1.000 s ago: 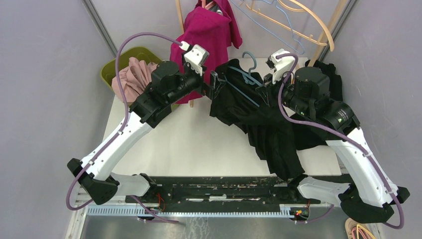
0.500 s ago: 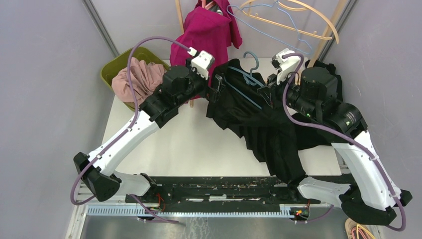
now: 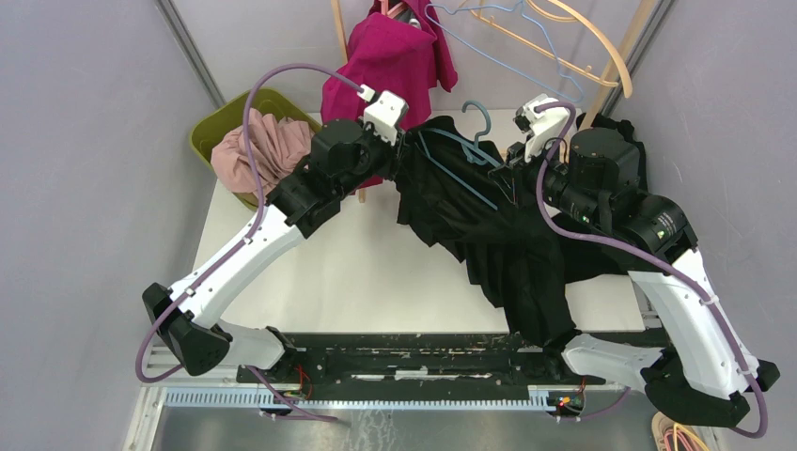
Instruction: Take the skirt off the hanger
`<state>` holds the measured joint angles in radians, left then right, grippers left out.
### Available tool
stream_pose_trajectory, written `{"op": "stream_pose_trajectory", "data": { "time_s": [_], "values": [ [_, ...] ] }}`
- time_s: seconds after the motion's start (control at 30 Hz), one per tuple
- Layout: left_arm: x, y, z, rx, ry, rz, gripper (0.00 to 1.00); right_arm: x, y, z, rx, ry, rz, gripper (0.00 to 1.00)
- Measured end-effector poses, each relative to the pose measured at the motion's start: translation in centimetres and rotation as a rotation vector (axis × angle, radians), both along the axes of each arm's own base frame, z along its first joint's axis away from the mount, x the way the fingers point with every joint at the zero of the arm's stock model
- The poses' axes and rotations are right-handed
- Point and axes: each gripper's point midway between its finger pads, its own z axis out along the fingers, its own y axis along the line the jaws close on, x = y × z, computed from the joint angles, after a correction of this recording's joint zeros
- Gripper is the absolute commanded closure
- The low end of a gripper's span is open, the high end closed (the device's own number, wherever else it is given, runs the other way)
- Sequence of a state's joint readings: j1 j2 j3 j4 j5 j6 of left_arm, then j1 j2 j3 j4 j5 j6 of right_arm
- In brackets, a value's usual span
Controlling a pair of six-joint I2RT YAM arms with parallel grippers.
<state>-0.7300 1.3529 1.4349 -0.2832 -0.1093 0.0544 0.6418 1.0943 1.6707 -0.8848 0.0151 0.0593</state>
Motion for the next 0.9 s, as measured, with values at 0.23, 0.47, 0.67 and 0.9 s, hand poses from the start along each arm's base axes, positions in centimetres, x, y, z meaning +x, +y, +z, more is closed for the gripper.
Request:
{"op": "stream_pose_trajectory", "data": {
  "time_s": [0.23,0.47,0.67,0.9],
  "values": [
    [0.6,1.1,4.2,-0.010,-0.100,0.050,0.65,-0.2,0.4,-0.4,-0.008,0.014,0.023,0.99],
    [3.1,0.8,4.5,0.037,-0.148,0.101,0.66,-1.0,0.3,-0.4,-0.035,0.039,0.055,0.99],
    [6.1,0.0,0.5,0.078,-0.084,0.081,0.66,-1.9,-0.5,0.9,-0.044,0.023,0.058,0.99],
    [6.4,-0.1,-1.4,0.063,-0.065,0.030,0.66,-1.7,-1.1,0.8,-0.070,0.016,0.035,0.99]
  ]
}}
